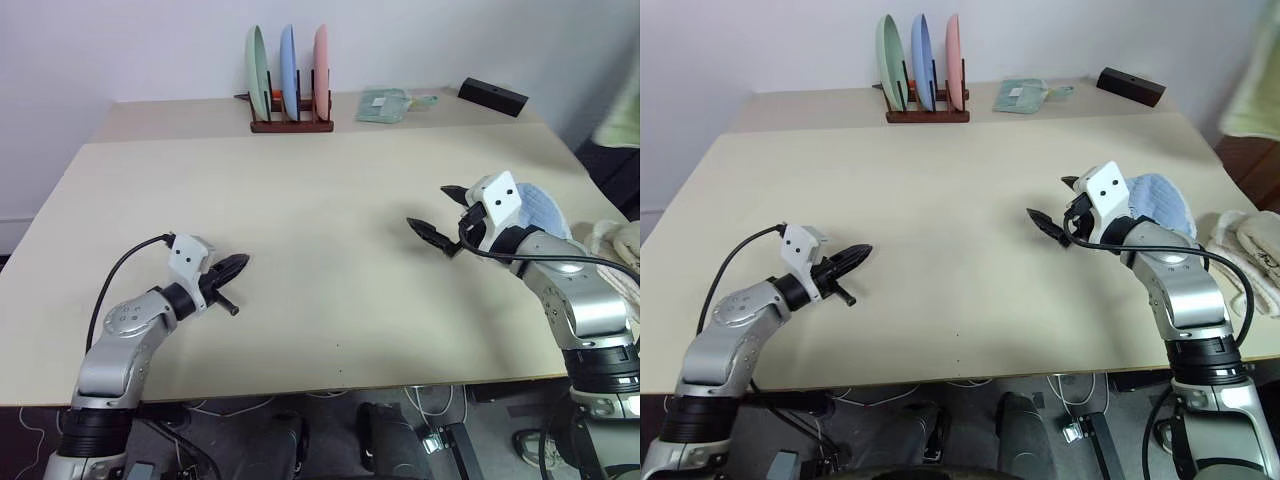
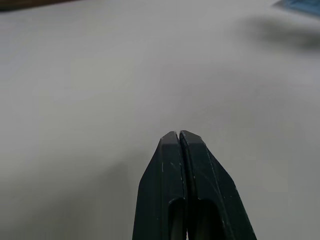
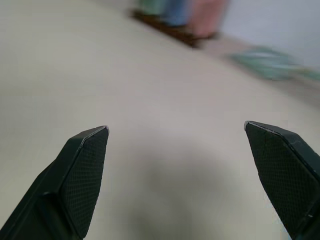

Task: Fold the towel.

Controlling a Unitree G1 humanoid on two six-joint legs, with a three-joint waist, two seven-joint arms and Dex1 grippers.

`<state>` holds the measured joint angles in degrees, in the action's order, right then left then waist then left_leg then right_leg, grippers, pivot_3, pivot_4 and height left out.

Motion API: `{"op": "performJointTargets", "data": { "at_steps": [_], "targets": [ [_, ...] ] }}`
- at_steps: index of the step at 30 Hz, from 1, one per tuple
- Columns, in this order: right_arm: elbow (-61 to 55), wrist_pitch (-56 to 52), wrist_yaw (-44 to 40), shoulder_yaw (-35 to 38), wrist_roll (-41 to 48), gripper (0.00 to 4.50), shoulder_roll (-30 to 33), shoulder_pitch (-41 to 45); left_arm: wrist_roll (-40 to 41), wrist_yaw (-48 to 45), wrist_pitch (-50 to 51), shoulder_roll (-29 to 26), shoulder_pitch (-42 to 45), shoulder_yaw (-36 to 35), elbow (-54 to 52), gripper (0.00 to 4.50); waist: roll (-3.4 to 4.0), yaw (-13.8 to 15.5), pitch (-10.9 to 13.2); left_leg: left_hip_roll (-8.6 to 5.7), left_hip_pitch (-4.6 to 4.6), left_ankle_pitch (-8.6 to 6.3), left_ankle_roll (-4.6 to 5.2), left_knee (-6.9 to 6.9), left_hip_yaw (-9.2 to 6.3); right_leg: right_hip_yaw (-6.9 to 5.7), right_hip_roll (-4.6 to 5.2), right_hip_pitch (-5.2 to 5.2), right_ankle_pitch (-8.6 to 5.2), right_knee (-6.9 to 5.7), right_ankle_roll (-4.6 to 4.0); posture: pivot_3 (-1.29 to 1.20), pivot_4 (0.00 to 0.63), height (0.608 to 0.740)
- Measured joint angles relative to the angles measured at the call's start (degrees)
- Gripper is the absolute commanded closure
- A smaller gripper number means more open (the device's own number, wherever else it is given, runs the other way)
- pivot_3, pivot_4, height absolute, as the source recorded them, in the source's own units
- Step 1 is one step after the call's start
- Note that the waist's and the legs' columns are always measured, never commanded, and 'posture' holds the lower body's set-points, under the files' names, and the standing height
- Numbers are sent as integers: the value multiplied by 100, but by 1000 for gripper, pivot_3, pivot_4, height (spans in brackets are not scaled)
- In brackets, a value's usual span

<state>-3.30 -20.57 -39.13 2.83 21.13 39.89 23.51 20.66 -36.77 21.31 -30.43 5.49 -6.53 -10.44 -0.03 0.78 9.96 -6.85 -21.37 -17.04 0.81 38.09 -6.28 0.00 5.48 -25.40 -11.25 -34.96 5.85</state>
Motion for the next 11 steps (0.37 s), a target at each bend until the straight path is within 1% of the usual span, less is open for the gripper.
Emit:
{"op": "performJointTargets", "data": {
  "at_steps": [5, 11],
  "targets": [
    [350, 233, -563, -154, -19, 65, -101, 35, -42, 78, -45, -46, -189, -27, -177, 4500, -3, 0, 2, -1, 0, -1, 1, 0, -6, -4, 7, 0, 0, -1, 0, 0, 150, 740],
    [496, 361, -789, -230, -166, 65, -179, 29, -44, 147, -60, 25, -311, -28, -303, 4500, -2, -7, 2, 2, 0, 0, -1, -2, -5, -3, 6, -4, 0, -3, -1, 0, 150, 740]
  ]
}}
